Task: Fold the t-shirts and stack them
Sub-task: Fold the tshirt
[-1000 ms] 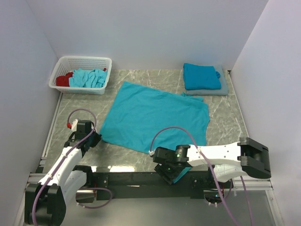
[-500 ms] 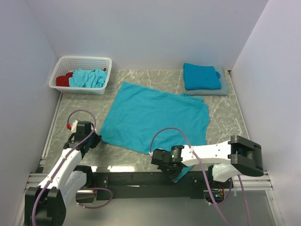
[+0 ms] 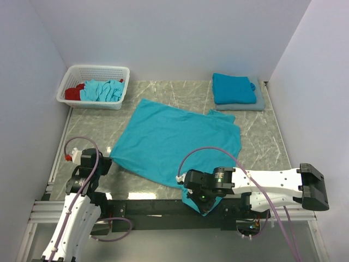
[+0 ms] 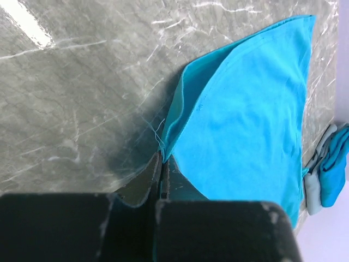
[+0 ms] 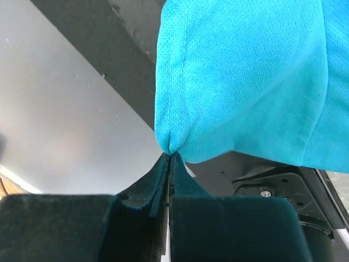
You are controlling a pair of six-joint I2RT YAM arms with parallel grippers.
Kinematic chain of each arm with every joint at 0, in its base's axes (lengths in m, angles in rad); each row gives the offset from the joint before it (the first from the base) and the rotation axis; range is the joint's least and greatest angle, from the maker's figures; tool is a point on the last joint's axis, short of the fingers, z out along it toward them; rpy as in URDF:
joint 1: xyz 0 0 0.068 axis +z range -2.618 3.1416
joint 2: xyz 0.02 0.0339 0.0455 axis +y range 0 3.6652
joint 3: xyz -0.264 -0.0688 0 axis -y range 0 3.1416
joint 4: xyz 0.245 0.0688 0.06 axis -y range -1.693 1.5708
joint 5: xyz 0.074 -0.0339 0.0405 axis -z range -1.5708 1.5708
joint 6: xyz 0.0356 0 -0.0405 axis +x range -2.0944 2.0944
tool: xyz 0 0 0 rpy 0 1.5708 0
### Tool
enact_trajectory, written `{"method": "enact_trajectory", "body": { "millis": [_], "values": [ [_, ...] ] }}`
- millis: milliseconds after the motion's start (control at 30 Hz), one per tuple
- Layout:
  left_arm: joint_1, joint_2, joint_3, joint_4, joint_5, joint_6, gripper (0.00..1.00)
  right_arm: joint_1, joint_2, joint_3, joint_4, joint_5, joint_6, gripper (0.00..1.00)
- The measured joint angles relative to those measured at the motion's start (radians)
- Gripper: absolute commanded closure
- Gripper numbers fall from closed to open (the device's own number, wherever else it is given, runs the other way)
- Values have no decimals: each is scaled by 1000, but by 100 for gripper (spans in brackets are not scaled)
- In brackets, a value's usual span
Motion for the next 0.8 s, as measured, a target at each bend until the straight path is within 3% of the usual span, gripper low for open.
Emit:
{"method": "enact_trajectory", "body": {
  "millis": [167,433,800],
  "values": [
    [0,27,0,6,-5,-6,99,-36,-10,8,-26,13,-6,100],
    [0,251,47,105,23,21,99,-341,-62,95,-52,145,-11,100],
    [0,532,209,286,34,50,99,-627,-3,216,-82,269,-73,100]
  ]
}}
